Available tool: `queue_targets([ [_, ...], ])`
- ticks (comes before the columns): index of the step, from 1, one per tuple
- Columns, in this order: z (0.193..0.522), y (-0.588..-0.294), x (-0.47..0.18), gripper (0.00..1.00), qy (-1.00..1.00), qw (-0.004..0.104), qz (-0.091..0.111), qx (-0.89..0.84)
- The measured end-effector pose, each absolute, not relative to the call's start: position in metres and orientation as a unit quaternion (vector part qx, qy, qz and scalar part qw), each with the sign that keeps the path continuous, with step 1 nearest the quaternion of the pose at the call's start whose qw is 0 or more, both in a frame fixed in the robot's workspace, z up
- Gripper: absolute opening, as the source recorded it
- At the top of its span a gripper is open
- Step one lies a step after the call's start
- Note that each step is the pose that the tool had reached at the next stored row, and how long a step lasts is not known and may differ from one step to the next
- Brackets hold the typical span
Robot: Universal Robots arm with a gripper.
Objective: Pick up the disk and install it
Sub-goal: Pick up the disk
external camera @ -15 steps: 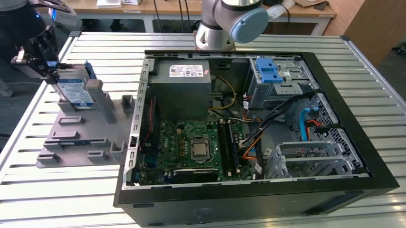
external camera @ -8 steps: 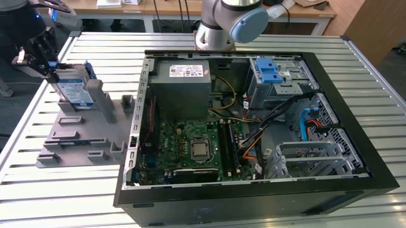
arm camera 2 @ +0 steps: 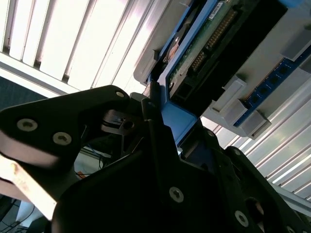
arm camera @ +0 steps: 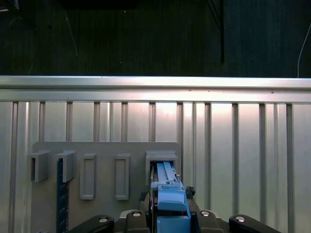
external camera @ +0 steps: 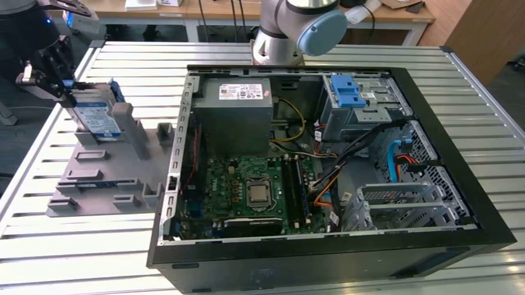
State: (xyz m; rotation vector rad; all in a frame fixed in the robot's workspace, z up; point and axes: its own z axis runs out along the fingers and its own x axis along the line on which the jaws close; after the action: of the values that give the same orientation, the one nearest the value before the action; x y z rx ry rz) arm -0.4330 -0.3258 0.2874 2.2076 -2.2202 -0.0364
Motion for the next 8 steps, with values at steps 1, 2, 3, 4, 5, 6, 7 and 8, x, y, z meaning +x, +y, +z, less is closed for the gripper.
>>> queue_targets([
  [1, 0.2875, -0.3258, -0.4330, 0.36, -0.709, 0.005, -0.012, 0.705],
  [2, 0.2877, -0.3258, -0.4330, 0.36, -0.709, 0.005, -0.012, 0.705],
  [3, 0.2881, -0.3258, -0.4330, 0.36, -0.709, 0.005, -0.012, 0.705],
  [4, 0.2888, -0.3258, -0.4330, 0.36, -0.709, 0.005, -0.012, 0.705],
  [5, 0.2894, -0.3258, -0.4330, 0.36, -0.709, 0.005, -0.012, 0.705],
  [6, 0.2902, -0.3258, -0.4330, 0.36, -0.709, 0.005, -0.012, 0.705],
  [7, 0.2912, -0.3258, -0.4330, 0.36, -0.709, 0.005, -0.012, 0.705],
  [8, 0.2922, -0.3258, -0.4330, 0.36, -0.709, 0.005, -0.012, 0.705],
])
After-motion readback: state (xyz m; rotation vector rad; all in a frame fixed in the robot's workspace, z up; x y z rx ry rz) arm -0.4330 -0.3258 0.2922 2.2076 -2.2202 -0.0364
